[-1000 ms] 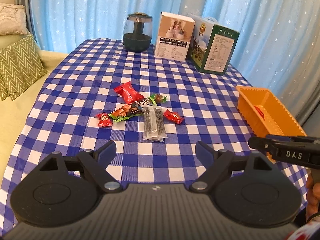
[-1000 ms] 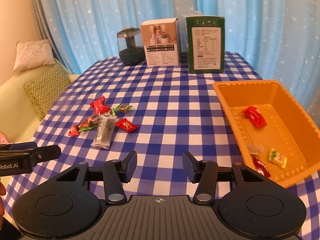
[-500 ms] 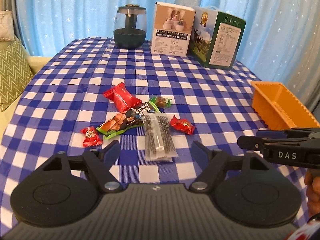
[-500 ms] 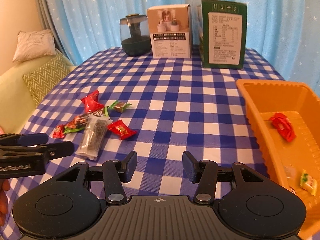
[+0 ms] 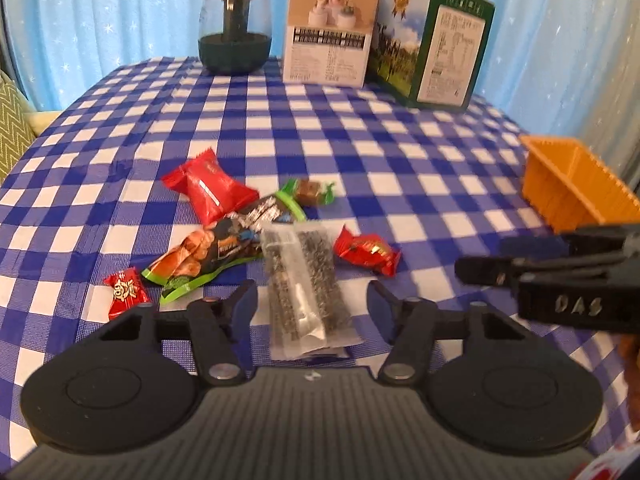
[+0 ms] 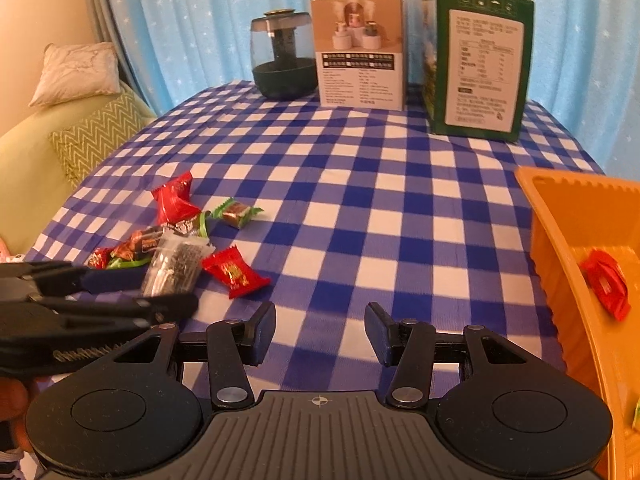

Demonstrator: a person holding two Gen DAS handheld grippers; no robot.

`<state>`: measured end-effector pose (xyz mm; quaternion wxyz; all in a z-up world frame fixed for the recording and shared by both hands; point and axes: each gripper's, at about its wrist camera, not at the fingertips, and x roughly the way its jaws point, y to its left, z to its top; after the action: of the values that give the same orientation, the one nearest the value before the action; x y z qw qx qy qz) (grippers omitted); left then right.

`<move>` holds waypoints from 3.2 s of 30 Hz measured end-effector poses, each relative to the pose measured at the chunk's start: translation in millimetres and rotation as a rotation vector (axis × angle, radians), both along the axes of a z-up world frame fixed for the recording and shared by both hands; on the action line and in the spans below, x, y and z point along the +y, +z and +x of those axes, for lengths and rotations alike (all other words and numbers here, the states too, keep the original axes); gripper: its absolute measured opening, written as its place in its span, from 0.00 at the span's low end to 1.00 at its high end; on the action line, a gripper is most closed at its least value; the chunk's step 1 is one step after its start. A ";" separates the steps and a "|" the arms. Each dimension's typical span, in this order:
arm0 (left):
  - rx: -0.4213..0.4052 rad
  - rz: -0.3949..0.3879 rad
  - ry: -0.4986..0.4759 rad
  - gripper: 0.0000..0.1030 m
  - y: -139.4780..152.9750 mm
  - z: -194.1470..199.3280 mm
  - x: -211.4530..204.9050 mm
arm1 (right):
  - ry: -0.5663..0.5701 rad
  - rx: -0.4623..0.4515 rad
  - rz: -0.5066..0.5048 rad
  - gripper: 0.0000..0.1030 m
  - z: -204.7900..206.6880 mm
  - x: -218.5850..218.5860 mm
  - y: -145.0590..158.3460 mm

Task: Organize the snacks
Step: 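Grasp the clear seed packet with the left gripper while the right grasps a red packet, then carry both held packets over the orange tray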

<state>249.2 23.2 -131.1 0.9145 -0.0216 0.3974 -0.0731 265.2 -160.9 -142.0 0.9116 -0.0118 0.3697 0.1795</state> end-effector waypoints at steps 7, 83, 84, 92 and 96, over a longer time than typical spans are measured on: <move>0.015 0.021 -0.027 0.34 0.0 0.0 1.3 | 0.102 -0.027 -0.007 0.49 10.4 18.2 -3.2; -0.075 -0.092 -0.110 0.33 121.7 -163.5 -102.2 | -0.320 -0.071 0.056 0.22 -189.1 -106.0 92.8; -0.075 -0.099 -0.119 0.33 123.4 -165.0 -106.3 | -0.328 -0.077 0.054 0.22 -192.9 -109.3 94.8; -0.068 -0.140 -0.166 0.33 131.8 -170.4 -133.2 | -0.384 -0.105 0.049 0.22 -208.4 -135.7 107.1; -0.065 -0.142 -0.185 0.33 133.1 -170.1 -143.7 | -0.403 -0.109 0.050 0.22 -210.8 -145.9 109.1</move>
<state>79.0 -120.6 2.0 0.9124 -0.0473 0.3618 -0.1857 54.4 -306.8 -33.0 0.9477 0.0751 0.3102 0.0018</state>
